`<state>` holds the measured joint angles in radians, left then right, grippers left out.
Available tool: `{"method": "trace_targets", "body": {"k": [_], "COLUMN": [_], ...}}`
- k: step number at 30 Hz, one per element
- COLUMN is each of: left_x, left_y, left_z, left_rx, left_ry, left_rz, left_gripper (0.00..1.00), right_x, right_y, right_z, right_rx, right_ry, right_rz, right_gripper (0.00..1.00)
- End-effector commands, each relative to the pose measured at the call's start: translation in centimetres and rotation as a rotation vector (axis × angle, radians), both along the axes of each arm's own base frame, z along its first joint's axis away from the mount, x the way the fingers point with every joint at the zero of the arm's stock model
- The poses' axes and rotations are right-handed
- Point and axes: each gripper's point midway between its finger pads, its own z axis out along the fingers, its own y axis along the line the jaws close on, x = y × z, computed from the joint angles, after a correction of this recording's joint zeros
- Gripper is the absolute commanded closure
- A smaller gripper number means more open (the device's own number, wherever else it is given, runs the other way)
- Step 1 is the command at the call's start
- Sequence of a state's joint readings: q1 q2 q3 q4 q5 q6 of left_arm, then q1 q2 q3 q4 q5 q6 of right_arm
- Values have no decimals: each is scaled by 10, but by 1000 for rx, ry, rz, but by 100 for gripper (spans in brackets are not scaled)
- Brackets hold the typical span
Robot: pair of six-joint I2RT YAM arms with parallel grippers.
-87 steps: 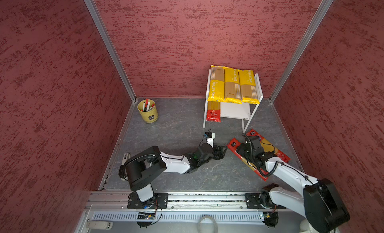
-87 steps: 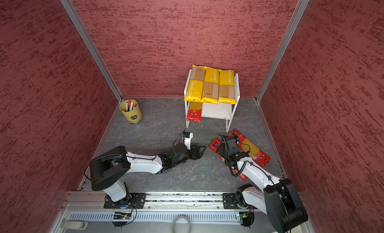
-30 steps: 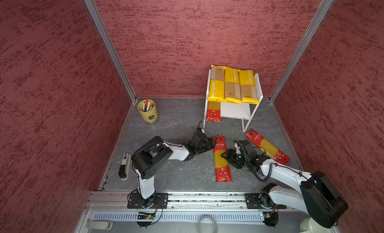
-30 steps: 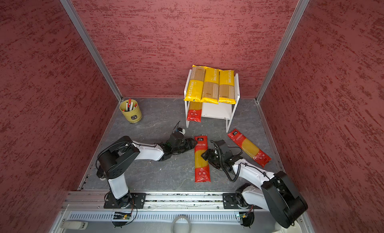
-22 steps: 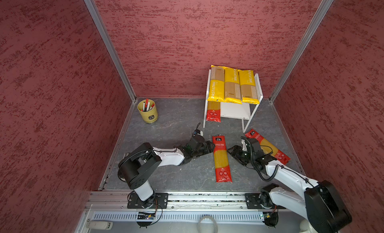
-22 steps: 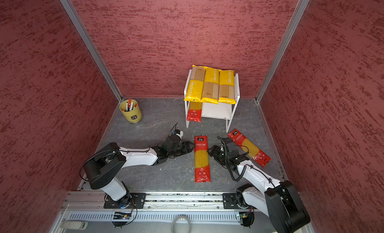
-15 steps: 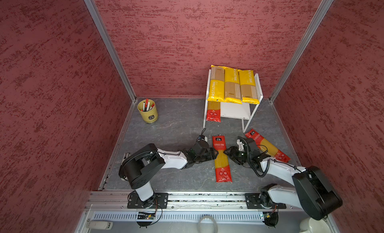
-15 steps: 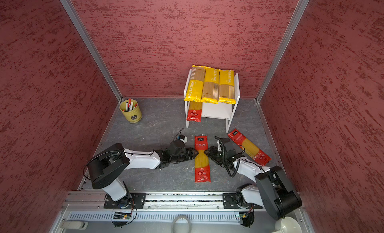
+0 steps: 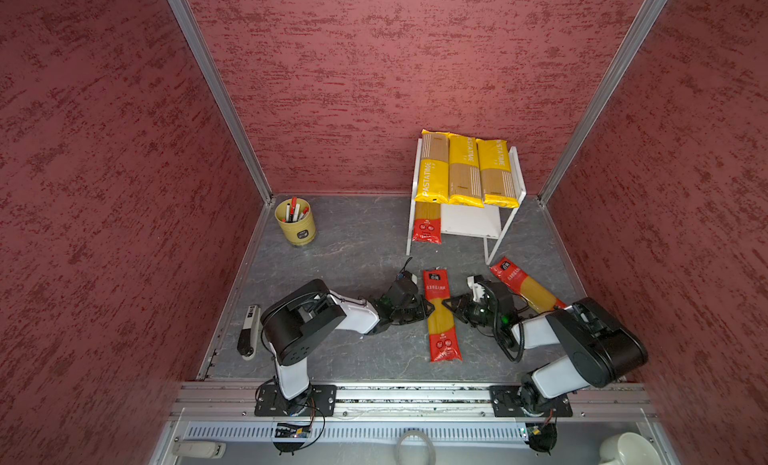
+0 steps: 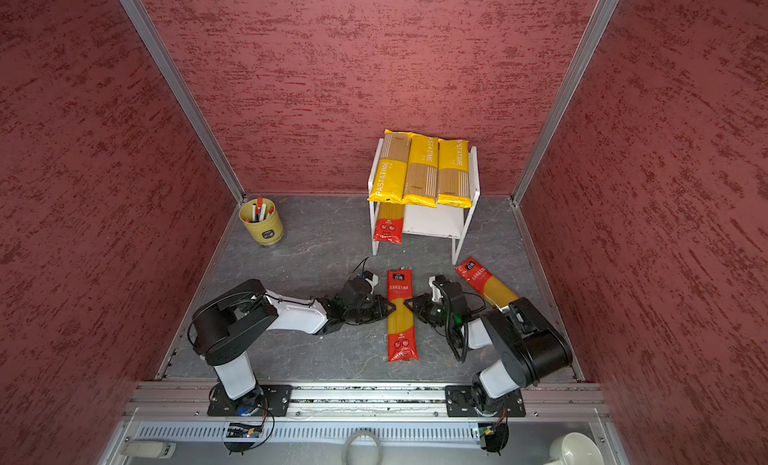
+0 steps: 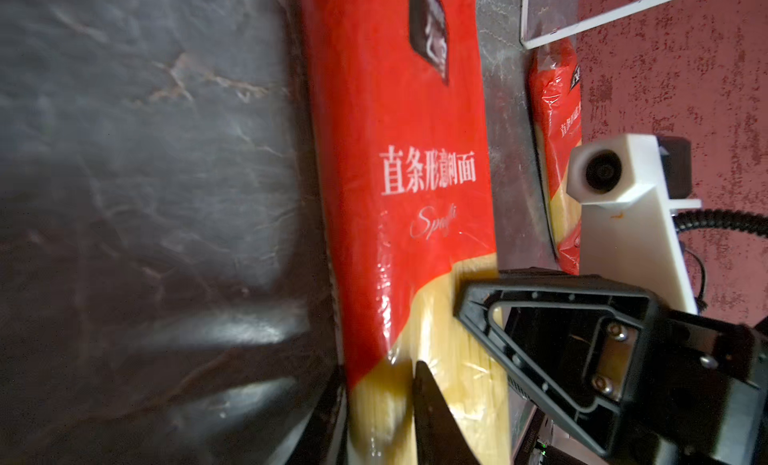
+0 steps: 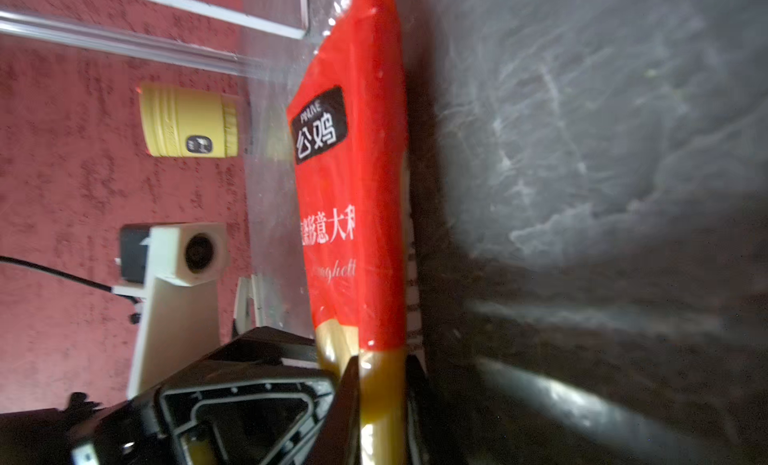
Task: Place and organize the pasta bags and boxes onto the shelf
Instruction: 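Close both grippers on the red pack, then lift the red pack upright with both grippers and carry it toward the shelf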
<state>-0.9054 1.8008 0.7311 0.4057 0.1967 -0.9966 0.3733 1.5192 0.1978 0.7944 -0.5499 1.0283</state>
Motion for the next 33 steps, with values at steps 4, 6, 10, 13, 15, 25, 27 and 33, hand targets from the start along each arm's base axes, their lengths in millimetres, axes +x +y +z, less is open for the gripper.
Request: {"method": "trace_targets", "body": {"k": [4,6,10,13,15,25,27,33], "left_x": [3,4,5,8,8,1,0,2], "left_y": [-11,-10,-4,-3,-2,11,14,22], "left_z": [34,40,55,76,87,151,157,174], "left_rx": [-82,-90,-113,-158,-183,-313,-324,-397], "left_ry": [-83,-99,-136,-197,-234,-516,-548,-618], "left_rz": [-47,-46,-46,-54,-71,-138,-143,-134], "left_gripper": [67,64,58,53,50,36,34,21], "right_x": [-4,-4,-6,-8,-8,-12,-9,16], "right_y": [5,-1,-11,-19,-22,-17,-16,-22], "right_z": [43,45,69,92,109,199,214,252], "right_rx": [29,-13,-55,-59,-66,-83,-78,-13], "right_ry": [-161,-174,-250,-318,-359,-552,-585,-675], "right_rz": [45,31,-6,-42,-54,26,23,-64], "right_gripper": [95,97,100,100,100,100,100,100]}}
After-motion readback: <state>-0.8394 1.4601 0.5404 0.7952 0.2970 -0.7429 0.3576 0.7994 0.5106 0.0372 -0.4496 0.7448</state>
